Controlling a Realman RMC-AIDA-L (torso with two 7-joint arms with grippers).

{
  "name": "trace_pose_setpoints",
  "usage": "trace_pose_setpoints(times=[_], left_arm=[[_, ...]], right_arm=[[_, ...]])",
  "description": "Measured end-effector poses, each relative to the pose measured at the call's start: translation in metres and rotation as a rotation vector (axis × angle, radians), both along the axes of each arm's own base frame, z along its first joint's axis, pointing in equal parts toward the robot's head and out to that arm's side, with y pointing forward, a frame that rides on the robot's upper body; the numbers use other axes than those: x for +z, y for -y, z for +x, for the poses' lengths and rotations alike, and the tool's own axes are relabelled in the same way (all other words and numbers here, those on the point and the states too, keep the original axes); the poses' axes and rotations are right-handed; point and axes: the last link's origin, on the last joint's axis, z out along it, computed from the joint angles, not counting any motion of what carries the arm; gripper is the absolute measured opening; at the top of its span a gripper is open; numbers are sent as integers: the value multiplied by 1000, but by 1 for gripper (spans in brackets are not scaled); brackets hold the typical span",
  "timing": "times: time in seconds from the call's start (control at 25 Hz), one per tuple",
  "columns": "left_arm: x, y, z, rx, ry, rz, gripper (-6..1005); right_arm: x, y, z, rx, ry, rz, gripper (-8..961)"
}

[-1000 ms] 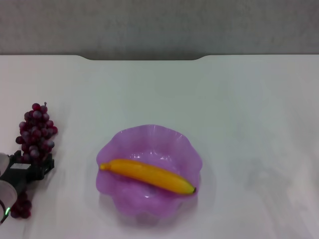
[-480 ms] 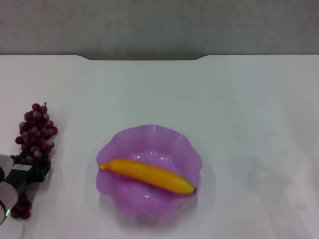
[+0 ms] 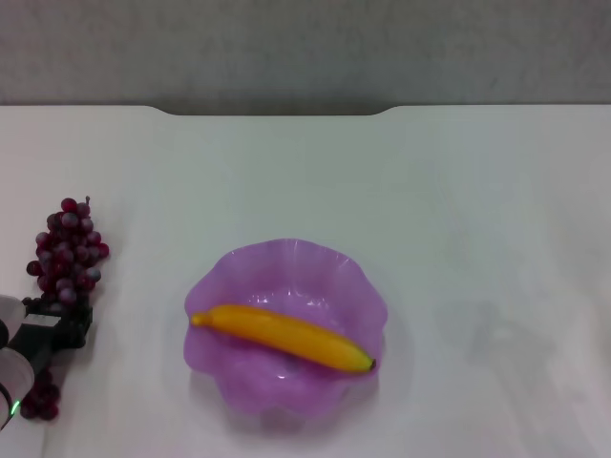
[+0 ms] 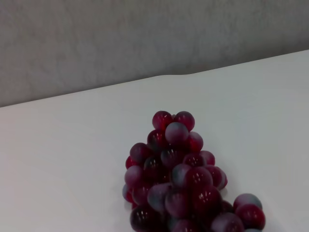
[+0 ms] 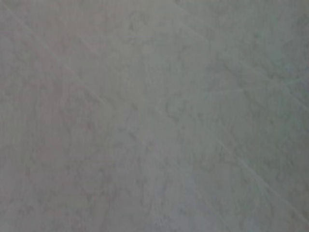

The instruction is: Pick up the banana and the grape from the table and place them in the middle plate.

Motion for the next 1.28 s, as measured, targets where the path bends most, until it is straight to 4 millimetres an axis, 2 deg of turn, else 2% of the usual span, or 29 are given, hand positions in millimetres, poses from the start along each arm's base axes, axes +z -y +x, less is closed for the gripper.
trace_pose_setpoints(times=[0.24,1.28], left_arm=[[0,-1,1,-4,1,-1,441],[4,-6,4,3,39,49,402]], right_arm=[[0,0,0,0,0,0,0],[-2,-1,-2,7,4,-11,0]])
